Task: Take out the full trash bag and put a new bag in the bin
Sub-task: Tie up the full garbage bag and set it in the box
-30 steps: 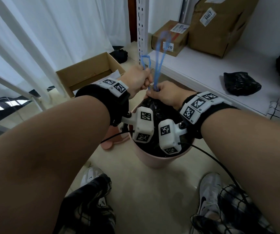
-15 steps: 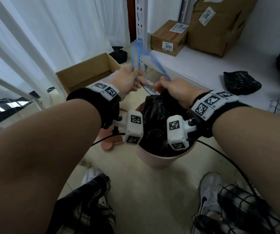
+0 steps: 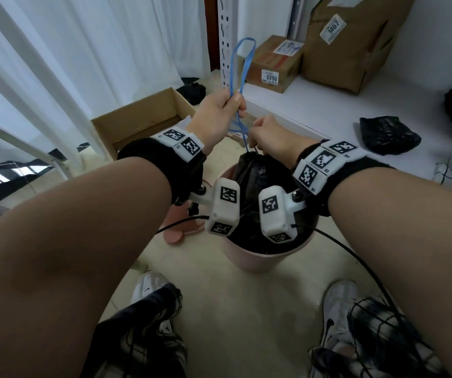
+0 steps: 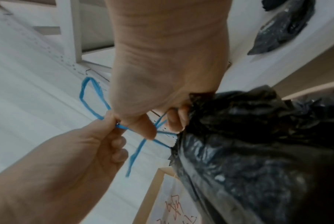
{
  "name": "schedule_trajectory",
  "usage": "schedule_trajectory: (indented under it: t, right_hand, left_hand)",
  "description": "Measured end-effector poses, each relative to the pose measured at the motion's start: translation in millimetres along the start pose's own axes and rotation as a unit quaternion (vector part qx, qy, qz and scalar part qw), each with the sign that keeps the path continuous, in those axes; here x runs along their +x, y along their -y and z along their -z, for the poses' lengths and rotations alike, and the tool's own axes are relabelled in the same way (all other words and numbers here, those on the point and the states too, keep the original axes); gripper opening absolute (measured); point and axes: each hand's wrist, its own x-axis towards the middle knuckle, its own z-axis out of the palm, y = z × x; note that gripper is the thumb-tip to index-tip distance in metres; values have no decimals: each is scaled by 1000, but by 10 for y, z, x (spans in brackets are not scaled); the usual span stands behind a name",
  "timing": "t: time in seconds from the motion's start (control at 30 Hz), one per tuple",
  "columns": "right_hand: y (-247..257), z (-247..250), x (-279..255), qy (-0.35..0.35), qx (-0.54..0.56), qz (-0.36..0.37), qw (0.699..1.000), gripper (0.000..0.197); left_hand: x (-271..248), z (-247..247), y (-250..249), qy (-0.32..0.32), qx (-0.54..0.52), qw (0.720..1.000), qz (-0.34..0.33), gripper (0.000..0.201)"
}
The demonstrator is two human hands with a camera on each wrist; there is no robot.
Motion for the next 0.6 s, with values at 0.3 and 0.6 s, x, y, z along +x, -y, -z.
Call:
schedule_trajectory:
  t: [0.3, 0.6]
  right_hand:
    - [-5, 6, -44, 23, -115, 161, 980, 44]
    - [-140, 156, 15, 48, 27, 121, 991, 49]
  left_hand:
    - [-4, 5, -69, 50, 17, 998, -29, 27]
    - [-55, 17, 8, 116, 287, 951, -3, 55]
